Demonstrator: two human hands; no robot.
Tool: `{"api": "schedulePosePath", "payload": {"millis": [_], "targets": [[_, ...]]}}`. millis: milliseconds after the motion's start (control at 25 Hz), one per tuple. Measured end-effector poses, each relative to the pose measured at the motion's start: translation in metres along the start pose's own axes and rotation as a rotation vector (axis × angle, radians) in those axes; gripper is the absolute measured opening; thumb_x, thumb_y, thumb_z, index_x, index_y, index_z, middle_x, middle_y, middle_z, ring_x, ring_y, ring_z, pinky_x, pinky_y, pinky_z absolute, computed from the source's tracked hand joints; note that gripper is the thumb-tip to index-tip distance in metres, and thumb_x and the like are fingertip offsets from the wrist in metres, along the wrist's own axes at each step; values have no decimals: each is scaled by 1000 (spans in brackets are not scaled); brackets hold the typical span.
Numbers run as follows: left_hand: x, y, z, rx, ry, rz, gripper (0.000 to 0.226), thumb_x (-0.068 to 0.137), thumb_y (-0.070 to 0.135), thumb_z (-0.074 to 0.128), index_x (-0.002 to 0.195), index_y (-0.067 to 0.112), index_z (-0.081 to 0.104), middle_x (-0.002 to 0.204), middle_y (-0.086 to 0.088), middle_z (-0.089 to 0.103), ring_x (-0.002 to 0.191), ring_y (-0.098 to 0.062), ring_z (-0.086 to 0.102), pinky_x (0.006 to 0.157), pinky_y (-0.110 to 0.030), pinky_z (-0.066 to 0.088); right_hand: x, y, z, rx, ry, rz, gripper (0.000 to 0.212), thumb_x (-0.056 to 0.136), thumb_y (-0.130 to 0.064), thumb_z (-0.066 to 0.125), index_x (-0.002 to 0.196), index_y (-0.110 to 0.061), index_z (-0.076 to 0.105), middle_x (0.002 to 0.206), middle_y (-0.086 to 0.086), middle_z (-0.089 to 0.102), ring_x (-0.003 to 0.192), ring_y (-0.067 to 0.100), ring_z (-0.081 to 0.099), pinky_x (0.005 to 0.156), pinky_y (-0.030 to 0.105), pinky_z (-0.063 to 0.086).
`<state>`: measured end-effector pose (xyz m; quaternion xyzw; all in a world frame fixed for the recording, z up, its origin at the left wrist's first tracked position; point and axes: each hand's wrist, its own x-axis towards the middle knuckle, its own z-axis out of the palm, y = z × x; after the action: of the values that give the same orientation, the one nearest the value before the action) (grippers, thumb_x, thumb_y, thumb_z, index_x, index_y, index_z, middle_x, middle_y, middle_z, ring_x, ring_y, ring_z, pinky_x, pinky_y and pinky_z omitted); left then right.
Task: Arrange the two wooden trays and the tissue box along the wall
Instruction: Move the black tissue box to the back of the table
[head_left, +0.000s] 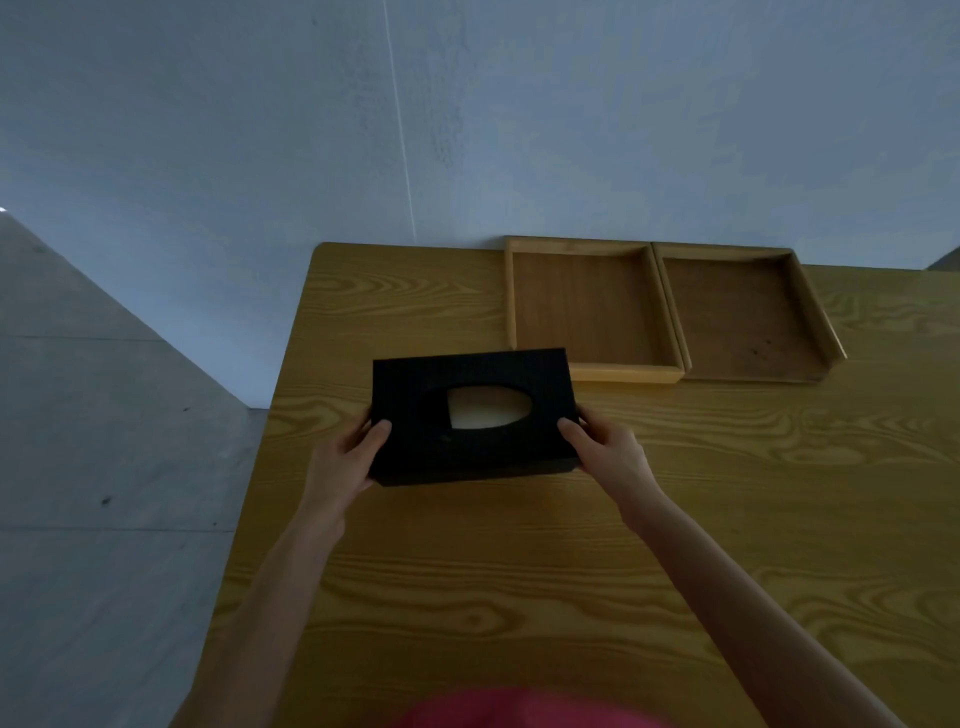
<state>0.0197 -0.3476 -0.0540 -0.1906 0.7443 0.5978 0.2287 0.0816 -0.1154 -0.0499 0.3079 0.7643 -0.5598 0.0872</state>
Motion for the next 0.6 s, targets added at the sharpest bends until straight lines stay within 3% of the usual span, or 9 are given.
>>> {"api": "schedulePosePath", "payload": {"millis": [440, 600], "targets": [[88, 59, -35, 33, 112, 110, 44, 92, 26, 48, 135, 16, 43, 134, -12, 53, 122, -27, 51, 105, -44, 42, 85, -63, 49, -42, -113, -43, 49, 91, -28, 52, 138, -21, 37, 133, 5, 54, 120, 19, 50, 92, 30, 43], [119, 66, -36, 41, 144, 128, 41, 94, 20, 46, 134, 13, 44, 132, -12, 54, 121, -27, 51, 105, -41, 42, 111, -75, 68, -70, -145, -45, 52, 93, -24, 51, 141, -21, 32, 134, 4, 53, 119, 19, 50, 80, 20, 42]]}}
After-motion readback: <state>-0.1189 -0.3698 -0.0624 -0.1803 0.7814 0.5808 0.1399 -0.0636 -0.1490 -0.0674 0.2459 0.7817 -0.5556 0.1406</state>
